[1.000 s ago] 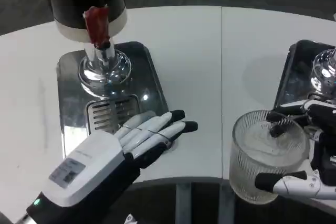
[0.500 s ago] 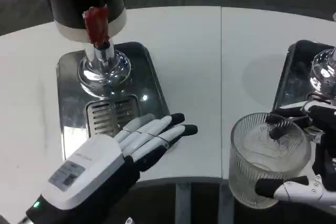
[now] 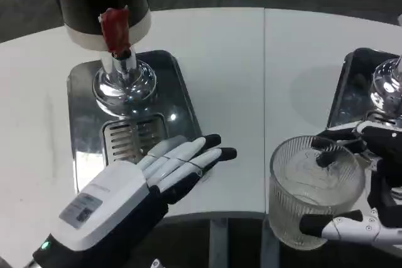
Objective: Grasp the cup under the faucet to collect the drink, then remove the cup.
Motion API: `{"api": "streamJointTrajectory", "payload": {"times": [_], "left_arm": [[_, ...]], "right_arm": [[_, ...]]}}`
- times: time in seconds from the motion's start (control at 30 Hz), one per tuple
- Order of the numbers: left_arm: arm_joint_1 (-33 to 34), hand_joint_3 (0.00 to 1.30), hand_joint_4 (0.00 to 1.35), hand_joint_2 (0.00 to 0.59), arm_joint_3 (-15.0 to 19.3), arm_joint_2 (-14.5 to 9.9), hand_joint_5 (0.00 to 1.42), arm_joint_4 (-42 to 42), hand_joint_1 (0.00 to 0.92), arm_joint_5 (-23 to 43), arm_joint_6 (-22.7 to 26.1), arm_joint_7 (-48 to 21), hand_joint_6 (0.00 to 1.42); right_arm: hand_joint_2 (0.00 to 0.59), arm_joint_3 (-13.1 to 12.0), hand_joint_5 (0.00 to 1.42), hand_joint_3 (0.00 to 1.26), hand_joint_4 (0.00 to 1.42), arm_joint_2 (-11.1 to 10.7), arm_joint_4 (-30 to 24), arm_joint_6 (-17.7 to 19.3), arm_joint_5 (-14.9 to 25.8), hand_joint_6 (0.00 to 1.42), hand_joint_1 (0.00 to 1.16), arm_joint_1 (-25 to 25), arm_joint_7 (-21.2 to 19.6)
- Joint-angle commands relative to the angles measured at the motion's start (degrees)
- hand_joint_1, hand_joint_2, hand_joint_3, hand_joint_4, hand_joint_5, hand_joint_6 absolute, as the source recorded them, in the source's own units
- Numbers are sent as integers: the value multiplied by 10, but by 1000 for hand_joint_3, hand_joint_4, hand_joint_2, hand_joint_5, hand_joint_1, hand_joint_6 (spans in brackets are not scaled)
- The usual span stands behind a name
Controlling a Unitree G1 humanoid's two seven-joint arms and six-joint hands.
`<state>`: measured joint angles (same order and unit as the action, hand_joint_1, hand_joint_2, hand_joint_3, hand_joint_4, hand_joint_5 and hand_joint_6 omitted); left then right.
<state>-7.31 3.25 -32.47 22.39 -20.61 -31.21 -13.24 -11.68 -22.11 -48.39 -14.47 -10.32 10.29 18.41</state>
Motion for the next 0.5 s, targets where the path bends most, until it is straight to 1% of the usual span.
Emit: {"api": "streamJointTrajectory", "payload": {"times": [0.03,0.27,0.5], "left_arm": [[-12,122,0,36,0,5,47,10,0,-1,5,-5,0],[-18,122,0,36,-4,9,47,26,0,1,22,-12,0],[-20,122,0,37,-2,12,47,31,0,-3,30,-15,0]], "right_arm": [[126,7,1246,877,1013,5,21,14,-7,1342,792,-22,-17],[126,11,1246,877,1013,10,36,21,-11,1342,792,-25,-21],[126,11,1246,877,1013,12,39,24,-11,1342,792,-28,-19]]}}
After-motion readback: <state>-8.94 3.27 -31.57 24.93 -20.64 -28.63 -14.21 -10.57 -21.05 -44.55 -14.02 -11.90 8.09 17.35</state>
